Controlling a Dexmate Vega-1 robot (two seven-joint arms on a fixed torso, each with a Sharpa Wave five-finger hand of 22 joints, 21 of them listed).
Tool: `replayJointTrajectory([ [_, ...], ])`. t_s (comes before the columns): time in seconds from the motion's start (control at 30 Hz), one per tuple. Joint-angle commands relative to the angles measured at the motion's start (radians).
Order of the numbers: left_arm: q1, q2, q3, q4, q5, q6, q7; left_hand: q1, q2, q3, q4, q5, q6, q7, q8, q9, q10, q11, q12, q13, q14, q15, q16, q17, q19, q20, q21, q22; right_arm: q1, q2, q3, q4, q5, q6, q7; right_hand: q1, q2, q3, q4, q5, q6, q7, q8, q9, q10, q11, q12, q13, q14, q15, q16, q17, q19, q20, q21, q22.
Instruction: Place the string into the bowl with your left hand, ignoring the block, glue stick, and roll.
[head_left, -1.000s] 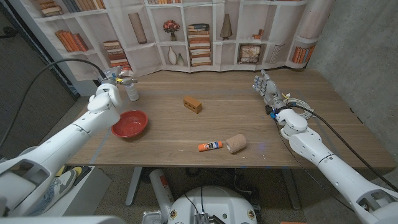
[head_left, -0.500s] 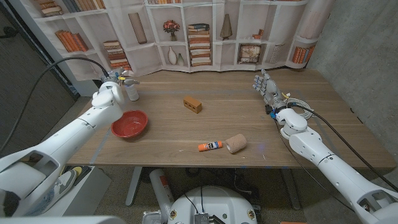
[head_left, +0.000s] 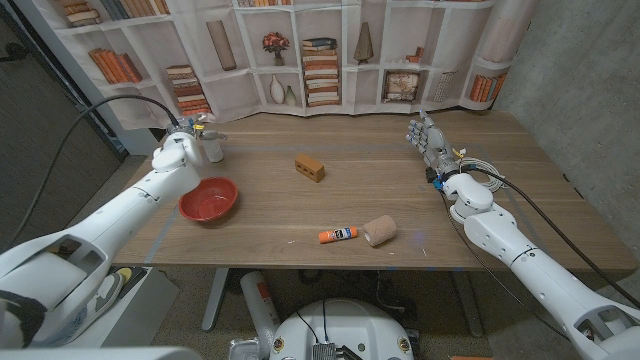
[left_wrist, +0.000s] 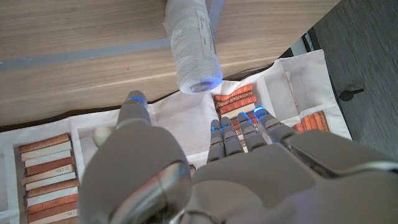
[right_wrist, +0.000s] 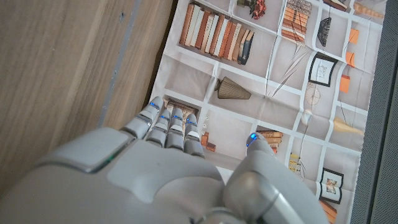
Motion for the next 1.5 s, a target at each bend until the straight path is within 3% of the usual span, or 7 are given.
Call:
replayJointTrajectory([
  [0.03,-0.018,-0.027,0.017,0.054,-0.006,-0.024,0.002,0.014,-0.002,-0.002,-0.006,0.004,-0.001,-0.005,-0.001,0.004,-0.003,0.003,0.001,0.003,0.006,0.000,0.000,0.003,0.011,0.003,0.002,0.003,0.015,0.007,-0.009,0.008,-0.005,-0.004,0.003,0.002,-0.002,-0.006,0.000,0.008,0.011,-0.001,0.002,0.004,0.006,0.001,0.005,0.005,0.010,0.001,0.002,0.002,0.003,0.002,0.000,0.001],
  [0.53,-0.024,-0.050,0.034,0.112,-0.004,-0.032,0.010,0.032,0.002,-0.003,-0.009,0.006,0.000,-0.007,-0.003,0.005,-0.001,-0.006,0.000,0.003,0.007,-0.001,0.000,0.003,0.017,0.002,0.001,0.003,0.016,0.006,-0.012,0.011,-0.006,-0.015,0.001,0.002,-0.001,-0.007,-0.001,0.009,0.011,-0.002,0.001,0.004,0.006,0.000,0.005,0.005,0.010,0.000,0.002,0.002,0.003,0.003,0.000,0.001],
  [0.7,-0.027,-0.061,0.043,0.132,0.004,-0.035,0.026,0.057,0.016,0.003,-0.013,0.008,0.002,-0.011,-0.003,0.005,0.004,-0.012,0.001,0.004,0.017,-0.005,0.003,0.004,0.036,0.014,0.006,0.004,0.019,0.007,-0.015,0.012,-0.006,-0.019,0.003,0.002,-0.001,-0.008,-0.001,0.009,0.011,-0.001,0.001,0.004,0.006,0.000,0.005,0.005,0.011,0.001,0.002,0.002,0.002,0.003,0.000,0.001],
  [1.13,-0.017,-0.086,0.035,0.162,0.005,-0.057,0.101,0.325,0.142,0.091,-0.035,-0.019,0.082,-0.024,0.017,0.010,0.092,-0.043,0.016,0.008,0.141,-0.039,0.027,0.014,0.229,0.030,0.069,0.017,0.021,0.004,-0.017,0.007,-0.009,-0.027,0.000,0.002,-0.001,-0.009,-0.002,0.009,0.011,-0.002,0.001,0.004,0.006,-0.001,0.005,0.005,0.013,0.004,0.003,0.003,0.002,0.005,0.000,0.001],
  [1.3,-0.014,-0.096,0.029,0.170,0.003,-0.062,0.128,0.416,0.177,0.121,-0.035,-0.061,0.142,-0.035,0.031,0.012,0.157,-0.061,0.028,0.009,0.207,-0.058,0.039,0.019,0.312,0.013,0.102,0.020,0.023,0.006,-0.019,0.012,-0.009,-0.030,0.002,0.002,-0.001,-0.010,-0.002,0.009,0.011,-0.001,0.001,0.004,0.007,-0.001,0.005,0.005,0.013,0.005,0.003,0.003,0.003,0.005,0.000,0.001],
  [1.4,-0.012,-0.093,0.021,0.170,-0.012,-0.076,0.120,0.466,0.192,0.136,-0.035,-0.095,0.183,-0.038,0.041,0.013,0.203,-0.057,0.037,0.010,0.252,-0.078,0.047,0.021,0.363,-0.009,0.121,0.018,0.026,0.007,-0.020,0.017,-0.008,-0.030,0.005,0.002,0.000,-0.010,-0.003,0.009,0.010,-0.001,0.001,0.004,0.007,-0.001,0.005,0.005,0.013,0.004,0.003,0.003,0.003,0.005,0.000,0.001],
  [1.5,-0.004,-0.104,0.007,0.179,-0.021,-0.084,0.157,0.494,0.199,0.142,-0.028,-0.136,0.234,-0.038,0.053,0.014,0.250,-0.071,0.044,0.011,0.302,-0.099,0.056,0.022,0.424,-0.028,0.143,0.015,0.028,0.009,-0.021,0.023,-0.008,-0.028,0.008,0.002,0.000,-0.010,-0.003,0.009,0.010,-0.001,0.001,0.004,0.007,0.000,0.005,0.005,0.013,0.005,0.003,0.003,0.003,0.004,0.000,0.001],
])
